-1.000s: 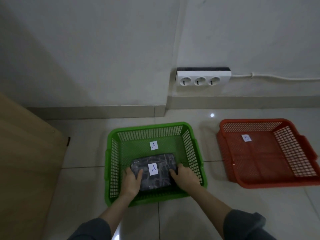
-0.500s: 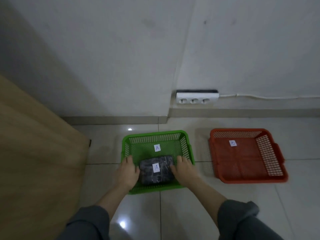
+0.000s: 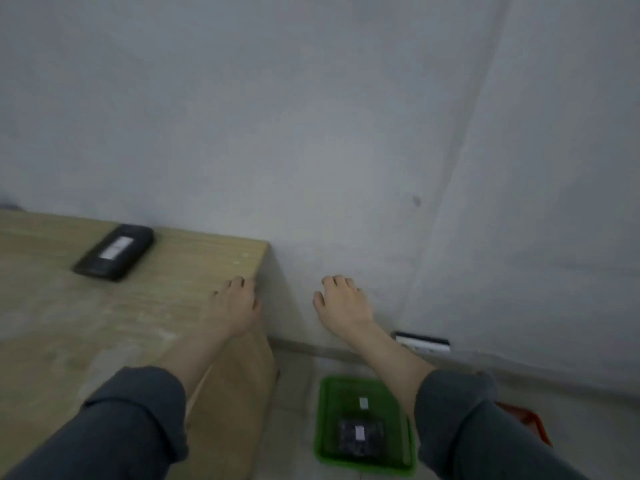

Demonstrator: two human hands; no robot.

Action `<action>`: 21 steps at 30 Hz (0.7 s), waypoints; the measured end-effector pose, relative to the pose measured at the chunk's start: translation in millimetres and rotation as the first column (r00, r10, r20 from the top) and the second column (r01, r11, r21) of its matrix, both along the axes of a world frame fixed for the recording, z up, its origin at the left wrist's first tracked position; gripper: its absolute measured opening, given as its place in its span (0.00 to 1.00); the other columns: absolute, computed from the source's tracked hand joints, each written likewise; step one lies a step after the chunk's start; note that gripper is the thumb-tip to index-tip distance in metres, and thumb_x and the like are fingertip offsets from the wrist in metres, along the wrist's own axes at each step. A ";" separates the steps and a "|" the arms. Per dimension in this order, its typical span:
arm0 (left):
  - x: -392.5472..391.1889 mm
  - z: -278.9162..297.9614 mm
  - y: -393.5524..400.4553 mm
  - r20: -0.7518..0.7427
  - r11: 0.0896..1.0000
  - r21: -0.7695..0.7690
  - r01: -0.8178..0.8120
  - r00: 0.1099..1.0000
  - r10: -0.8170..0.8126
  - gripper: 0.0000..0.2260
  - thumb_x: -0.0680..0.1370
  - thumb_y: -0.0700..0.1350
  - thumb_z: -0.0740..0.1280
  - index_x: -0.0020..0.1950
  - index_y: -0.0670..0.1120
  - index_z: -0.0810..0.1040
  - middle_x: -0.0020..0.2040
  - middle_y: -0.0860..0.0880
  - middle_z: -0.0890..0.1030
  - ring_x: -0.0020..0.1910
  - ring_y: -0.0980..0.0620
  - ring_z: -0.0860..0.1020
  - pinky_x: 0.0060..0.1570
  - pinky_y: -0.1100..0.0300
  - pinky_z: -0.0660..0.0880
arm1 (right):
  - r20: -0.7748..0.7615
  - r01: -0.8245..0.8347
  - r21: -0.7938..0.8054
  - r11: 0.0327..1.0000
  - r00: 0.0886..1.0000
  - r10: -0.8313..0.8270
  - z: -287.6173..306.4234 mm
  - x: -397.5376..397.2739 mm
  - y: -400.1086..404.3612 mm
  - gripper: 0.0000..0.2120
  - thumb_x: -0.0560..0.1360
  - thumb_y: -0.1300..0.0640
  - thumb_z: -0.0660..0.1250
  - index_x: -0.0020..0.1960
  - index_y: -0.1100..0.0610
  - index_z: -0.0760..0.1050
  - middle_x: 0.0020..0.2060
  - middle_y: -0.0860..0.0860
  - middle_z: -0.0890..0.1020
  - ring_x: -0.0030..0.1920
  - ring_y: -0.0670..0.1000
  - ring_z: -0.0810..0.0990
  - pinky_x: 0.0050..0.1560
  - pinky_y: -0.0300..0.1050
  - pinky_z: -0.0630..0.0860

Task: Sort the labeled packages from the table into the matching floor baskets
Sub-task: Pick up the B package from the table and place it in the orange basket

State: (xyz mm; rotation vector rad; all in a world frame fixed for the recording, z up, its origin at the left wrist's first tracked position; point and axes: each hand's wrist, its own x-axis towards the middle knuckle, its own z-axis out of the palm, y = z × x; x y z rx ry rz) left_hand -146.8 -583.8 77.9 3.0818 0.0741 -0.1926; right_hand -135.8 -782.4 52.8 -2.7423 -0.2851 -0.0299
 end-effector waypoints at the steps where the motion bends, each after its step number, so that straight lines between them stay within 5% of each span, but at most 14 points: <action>1: -1.0 26.5 12.9 0.022 0.999 -0.003 -0.035 0.999 0.035 0.19 0.78 0.49 0.58 0.67 0.44 0.67 0.66 0.42 0.71 0.66 0.41 0.69 0.61 0.46 0.70 | 0.028 -0.020 0.014 1.000 0.999 0.019 22.8 4.2 13.8 0.18 0.77 0.52 0.54 0.61 0.61 0.70 0.60 0.59 0.76 0.60 0.60 0.71 0.57 0.54 0.70; 8: -35.8 139.4 144.5 0.187 0.955 -0.089 -0.284 0.937 0.296 0.19 0.78 0.48 0.59 0.65 0.40 0.69 0.64 0.38 0.73 0.61 0.38 0.72 0.61 0.45 0.71 | 0.161 -0.201 0.115 0.973 0.970 0.182 139.8 11.4 142.8 0.19 0.75 0.52 0.55 0.62 0.59 0.70 0.60 0.58 0.76 0.60 0.59 0.72 0.56 0.54 0.70; 16: -33.1 131.3 262.5 0.168 0.927 -0.133 -0.351 0.914 0.370 0.19 0.78 0.47 0.59 0.65 0.40 0.70 0.64 0.38 0.72 0.61 0.38 0.73 0.59 0.48 0.70 | 0.177 -0.258 0.070 0.964 0.954 0.243 132.5 23.8 265.9 0.17 0.77 0.52 0.55 0.61 0.60 0.70 0.59 0.58 0.76 0.58 0.59 0.73 0.55 0.53 0.70; 21: -6.0 107.7 348.7 0.069 0.956 -0.076 -0.284 0.955 0.289 0.18 0.78 0.50 0.57 0.65 0.42 0.69 0.65 0.42 0.71 0.63 0.41 0.71 0.60 0.47 0.71 | 0.037 -0.113 0.073 0.991 0.993 0.110 96.4 49.2 350.0 0.16 0.77 0.52 0.54 0.57 0.60 0.72 0.57 0.59 0.77 0.58 0.59 0.73 0.56 0.52 0.70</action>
